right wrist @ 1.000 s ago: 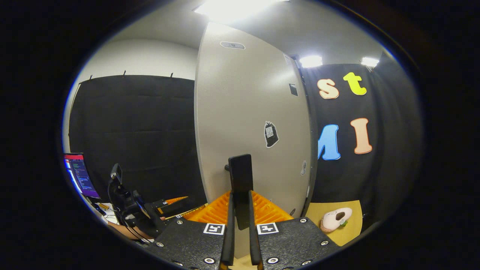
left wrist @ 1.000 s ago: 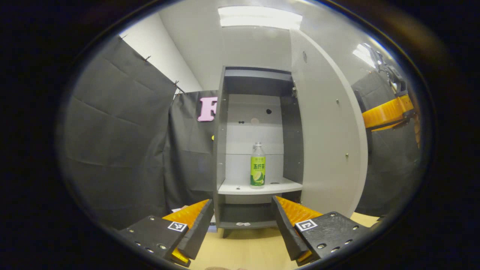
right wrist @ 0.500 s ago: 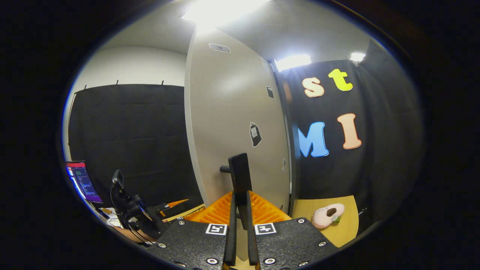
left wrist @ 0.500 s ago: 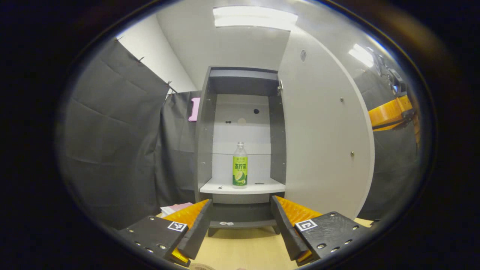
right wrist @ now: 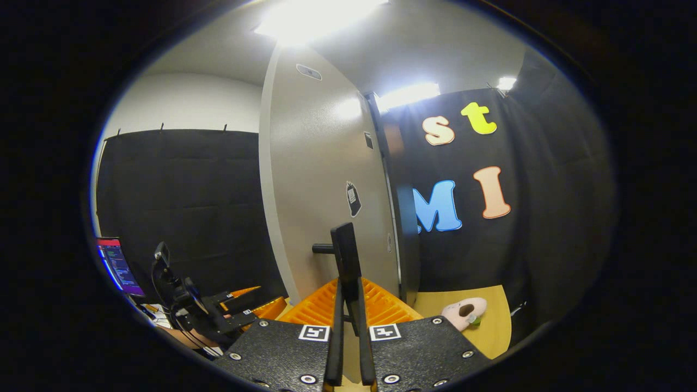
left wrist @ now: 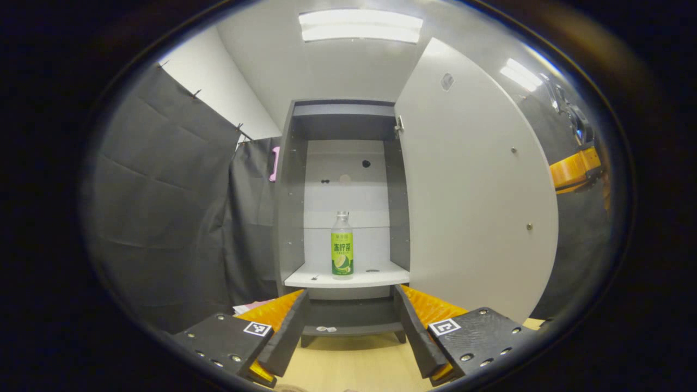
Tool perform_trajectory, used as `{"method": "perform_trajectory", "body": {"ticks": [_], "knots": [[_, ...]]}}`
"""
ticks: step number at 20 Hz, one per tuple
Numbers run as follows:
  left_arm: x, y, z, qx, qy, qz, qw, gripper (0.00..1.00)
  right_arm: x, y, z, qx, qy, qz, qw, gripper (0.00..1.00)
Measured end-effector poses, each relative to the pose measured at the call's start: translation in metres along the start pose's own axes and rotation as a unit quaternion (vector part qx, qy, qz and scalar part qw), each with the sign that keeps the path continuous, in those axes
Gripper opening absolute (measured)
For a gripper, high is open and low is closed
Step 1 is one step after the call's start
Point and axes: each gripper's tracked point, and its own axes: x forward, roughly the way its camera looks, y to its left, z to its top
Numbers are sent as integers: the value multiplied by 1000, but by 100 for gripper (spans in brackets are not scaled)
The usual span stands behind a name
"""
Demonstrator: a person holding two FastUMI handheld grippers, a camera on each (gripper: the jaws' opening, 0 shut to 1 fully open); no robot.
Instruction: Open the cabinet door with the right hand, grasp the bottle in the cabinet with the left hand and place it on the coaster, then close the cabinet door with the right hand.
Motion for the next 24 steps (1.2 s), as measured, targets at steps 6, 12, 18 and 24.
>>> {"method": "perform_trajectory", "body": {"ticks": [6,12,18,24], "knots": [[57,8,17,16,-15,-24,999,89,-11,-17,1,-24,-21,-51,998,45],[133,23,23,2,-19,-46,999,89,-48,-65,-1,-47,-27,-187,981,95],[205,29,6,-2,-6,-67,998,91,-64,-98,-22,-15,-22,-275,961,95],[274,28,-31,-7,25,-83,996,88,-68,-113,-36,15,-15,-330,944,95]]}}
